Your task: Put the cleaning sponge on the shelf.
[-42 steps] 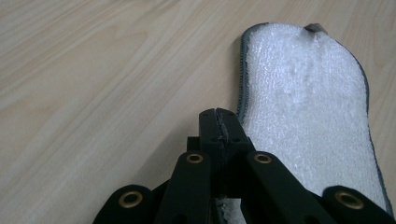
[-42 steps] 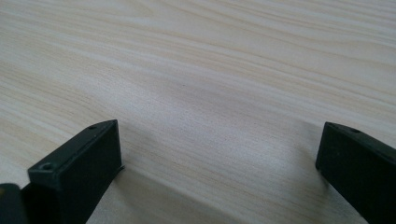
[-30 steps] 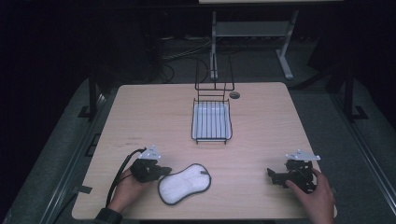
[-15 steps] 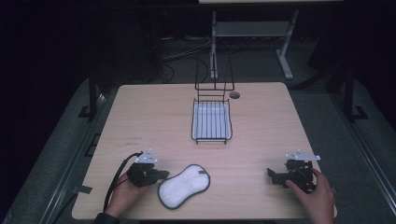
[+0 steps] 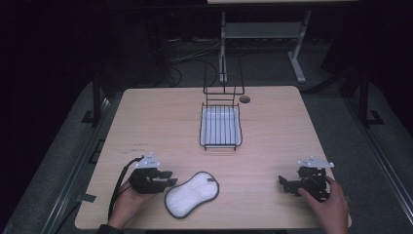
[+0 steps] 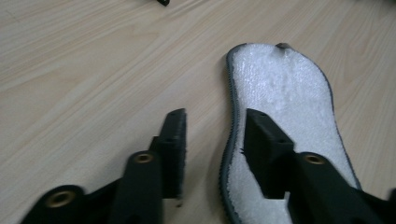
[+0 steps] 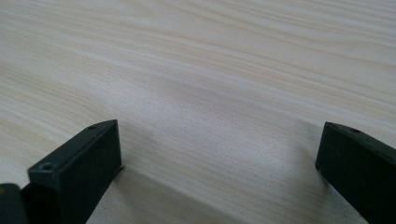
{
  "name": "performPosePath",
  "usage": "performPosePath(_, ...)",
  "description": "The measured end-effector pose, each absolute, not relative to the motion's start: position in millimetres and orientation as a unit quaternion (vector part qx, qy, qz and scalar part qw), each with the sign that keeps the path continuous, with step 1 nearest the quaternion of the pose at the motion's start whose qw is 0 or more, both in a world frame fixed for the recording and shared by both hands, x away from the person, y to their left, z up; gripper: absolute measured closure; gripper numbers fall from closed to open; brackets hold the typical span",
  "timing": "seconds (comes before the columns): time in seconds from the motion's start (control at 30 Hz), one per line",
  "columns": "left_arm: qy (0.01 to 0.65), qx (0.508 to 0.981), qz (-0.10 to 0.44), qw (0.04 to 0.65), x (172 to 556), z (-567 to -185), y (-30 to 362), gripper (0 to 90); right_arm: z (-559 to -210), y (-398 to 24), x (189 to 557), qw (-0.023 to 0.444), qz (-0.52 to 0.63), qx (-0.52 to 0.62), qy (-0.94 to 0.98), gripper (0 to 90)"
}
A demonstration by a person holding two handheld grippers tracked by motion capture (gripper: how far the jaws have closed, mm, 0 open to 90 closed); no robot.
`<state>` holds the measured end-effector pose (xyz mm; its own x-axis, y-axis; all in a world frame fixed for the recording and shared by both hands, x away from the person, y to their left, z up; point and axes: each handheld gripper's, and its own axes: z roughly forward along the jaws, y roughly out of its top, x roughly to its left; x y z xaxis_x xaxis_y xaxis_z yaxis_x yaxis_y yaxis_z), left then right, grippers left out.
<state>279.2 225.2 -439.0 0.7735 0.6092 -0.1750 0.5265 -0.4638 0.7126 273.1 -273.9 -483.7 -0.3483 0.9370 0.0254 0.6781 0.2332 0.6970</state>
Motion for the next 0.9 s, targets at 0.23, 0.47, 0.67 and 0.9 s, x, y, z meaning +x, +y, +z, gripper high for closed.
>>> performPosePath(0.23, 0.325, 0.854, 0.063, 0.401, 274, -436, 217, 38.3, -484, -274, 273, 0.205, 0.316, 0.533, 0.758, 0.0)
performPosePath(0.47, 0.315, 0.862, 0.071, 0.391, 268, -438, 205, 18.3, -484, -274, 273, 0.205, 0.316, 0.533, 0.758, 0.0)
performPosePath(0.67, 0.296, 0.873, 0.072, 0.381, 262, -442, 190, 12.7, -484, -274, 273, 0.205, 0.316, 0.533, 0.758, 0.0)
performPosePath(0.9, 0.273, 0.883, 0.062, 0.376, 259, -446, 175, 12.6, -484, -274, 273, 0.205, 0.316, 0.533, 0.758, 0.0)
